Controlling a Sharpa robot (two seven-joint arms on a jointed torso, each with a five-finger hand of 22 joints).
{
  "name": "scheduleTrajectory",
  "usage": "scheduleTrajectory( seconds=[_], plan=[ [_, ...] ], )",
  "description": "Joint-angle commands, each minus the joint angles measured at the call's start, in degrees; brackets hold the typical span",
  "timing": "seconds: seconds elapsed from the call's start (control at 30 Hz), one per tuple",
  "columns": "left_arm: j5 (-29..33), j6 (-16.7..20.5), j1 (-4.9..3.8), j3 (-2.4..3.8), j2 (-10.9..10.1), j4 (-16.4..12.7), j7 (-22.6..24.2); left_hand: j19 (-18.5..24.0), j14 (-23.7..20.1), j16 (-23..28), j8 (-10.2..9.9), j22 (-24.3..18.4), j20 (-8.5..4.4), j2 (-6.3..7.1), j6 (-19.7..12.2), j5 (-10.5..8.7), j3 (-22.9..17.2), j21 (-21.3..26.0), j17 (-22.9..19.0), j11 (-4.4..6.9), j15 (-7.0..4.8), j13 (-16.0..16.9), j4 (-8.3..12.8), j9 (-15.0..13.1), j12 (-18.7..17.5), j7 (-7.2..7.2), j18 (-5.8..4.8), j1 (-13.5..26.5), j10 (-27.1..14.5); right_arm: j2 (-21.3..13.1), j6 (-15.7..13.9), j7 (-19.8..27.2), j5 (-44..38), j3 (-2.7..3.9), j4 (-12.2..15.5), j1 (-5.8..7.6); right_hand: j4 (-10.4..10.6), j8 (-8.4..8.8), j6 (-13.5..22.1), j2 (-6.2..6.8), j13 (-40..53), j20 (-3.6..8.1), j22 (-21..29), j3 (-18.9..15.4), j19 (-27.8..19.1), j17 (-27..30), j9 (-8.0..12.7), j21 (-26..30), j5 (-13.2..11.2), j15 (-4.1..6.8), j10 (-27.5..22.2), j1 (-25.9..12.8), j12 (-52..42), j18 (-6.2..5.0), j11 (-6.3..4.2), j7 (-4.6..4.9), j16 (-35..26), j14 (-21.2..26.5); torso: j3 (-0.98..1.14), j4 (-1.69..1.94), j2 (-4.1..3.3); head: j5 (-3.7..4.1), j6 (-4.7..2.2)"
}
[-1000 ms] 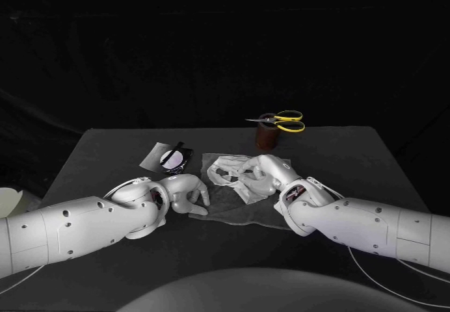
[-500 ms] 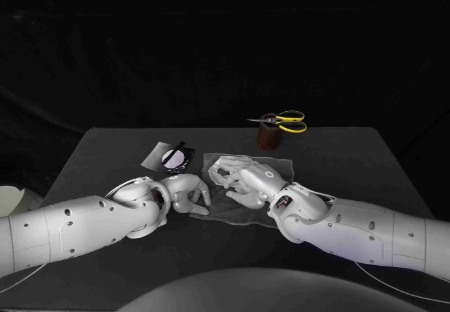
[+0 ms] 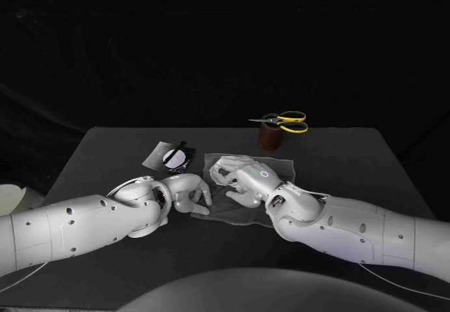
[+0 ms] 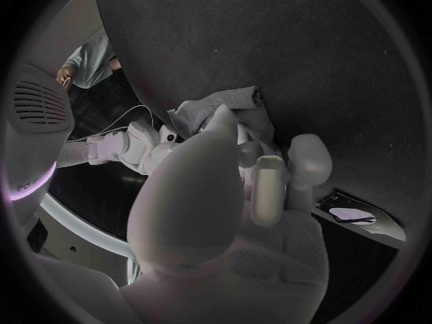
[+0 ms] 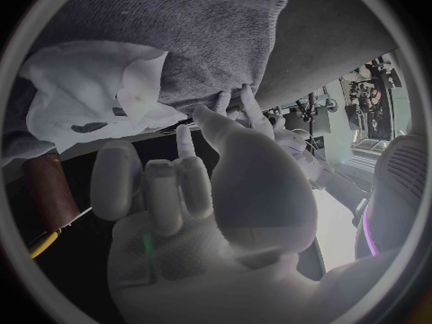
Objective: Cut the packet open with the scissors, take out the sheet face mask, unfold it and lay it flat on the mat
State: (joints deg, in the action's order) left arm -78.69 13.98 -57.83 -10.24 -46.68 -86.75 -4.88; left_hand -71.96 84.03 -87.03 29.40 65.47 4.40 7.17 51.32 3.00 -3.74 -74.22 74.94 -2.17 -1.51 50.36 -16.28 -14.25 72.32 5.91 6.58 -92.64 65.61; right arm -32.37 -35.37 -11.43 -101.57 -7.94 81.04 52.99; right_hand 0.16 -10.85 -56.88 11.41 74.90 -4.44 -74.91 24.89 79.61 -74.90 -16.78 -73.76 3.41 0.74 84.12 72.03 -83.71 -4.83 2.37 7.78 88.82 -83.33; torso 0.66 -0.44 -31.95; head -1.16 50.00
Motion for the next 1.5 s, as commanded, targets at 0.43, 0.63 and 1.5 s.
scheduleTrajectory(
  seconds=[0.43, 0.63, 1.5],
  plan=[
    [-0.38, -3.8, 0.6, -0.62, -0.21, 0.28, -2.32, 0.18, 2.39, -0.21, -0.36, 0.05, 0.32, 0.03, 0.17, -0.21, -0.39, -0.05, 4.77, -0.1, 0.3, 0.05, -0.01, 0.04, 0.29, 0.69, -0.53, -0.58, 0.31, 1.7, -0.29, -2.71, -1.86, 0.02, -2.43, 0.18, 0.03, 0.18, -0.53, -1.12, 11.27, -0.54, -4.75, -0.12, 0.16, -13.94, 0.03, -0.06, 0.07, 0.25, 3.94, -0.06, -0.15, 0.63, 0.4, -0.12, 0.1, -6.28, 0.05, -0.05, -0.05, -0.06, 0.0],
    [-0.35, -3.83, 0.6, -0.62, -0.2, 0.16, -2.32, 0.18, 2.39, -0.21, -0.36, 0.05, 0.32, 0.03, 0.17, -0.21, -0.39, -0.05, 4.77, -0.1, 0.3, 0.05, -0.01, 0.04, 0.29, 0.69, -0.53, -0.58, 0.31, 2.25, 0.87, -2.95, -1.76, 0.02, -3.3, 0.2, 0.09, 0.03, -1.07, -1.43, 11.33, -0.54, -4.76, -0.06, 0.15, -13.98, -0.01, -0.03, 0.05, 0.33, 3.97, 0.02, -0.24, 0.61, 0.28, -0.29, 0.14, -6.3, 0.02, -0.01, -0.03, -0.07, 0.0],
    [-0.12, -3.85, 0.6, -0.62, -0.27, -0.04, -2.41, 0.17, 2.41, -0.24, -0.39, 0.11, 0.34, -0.02, 0.23, -0.21, -0.57, -0.09, 4.85, -0.14, 0.32, 0.16, -0.05, 0.14, 0.4, 0.73, -0.53, -0.63, 0.27, 2.98, -1.71, -2.48, -0.97, 0.02, -4.83, 0.19, 1.15, -3.8, -7.76, -6.07, 12.53, 1.38, -6.31, 1.86, 1.47, -14.97, -1.75, -1.83, -0.64, 2.77, 4.72, 0.66, -2.16, 1.04, -2.74, -3.88, 1.05, -6.63, 0.08, -0.12, 0.03, -0.01, 0.0]
  ],
)
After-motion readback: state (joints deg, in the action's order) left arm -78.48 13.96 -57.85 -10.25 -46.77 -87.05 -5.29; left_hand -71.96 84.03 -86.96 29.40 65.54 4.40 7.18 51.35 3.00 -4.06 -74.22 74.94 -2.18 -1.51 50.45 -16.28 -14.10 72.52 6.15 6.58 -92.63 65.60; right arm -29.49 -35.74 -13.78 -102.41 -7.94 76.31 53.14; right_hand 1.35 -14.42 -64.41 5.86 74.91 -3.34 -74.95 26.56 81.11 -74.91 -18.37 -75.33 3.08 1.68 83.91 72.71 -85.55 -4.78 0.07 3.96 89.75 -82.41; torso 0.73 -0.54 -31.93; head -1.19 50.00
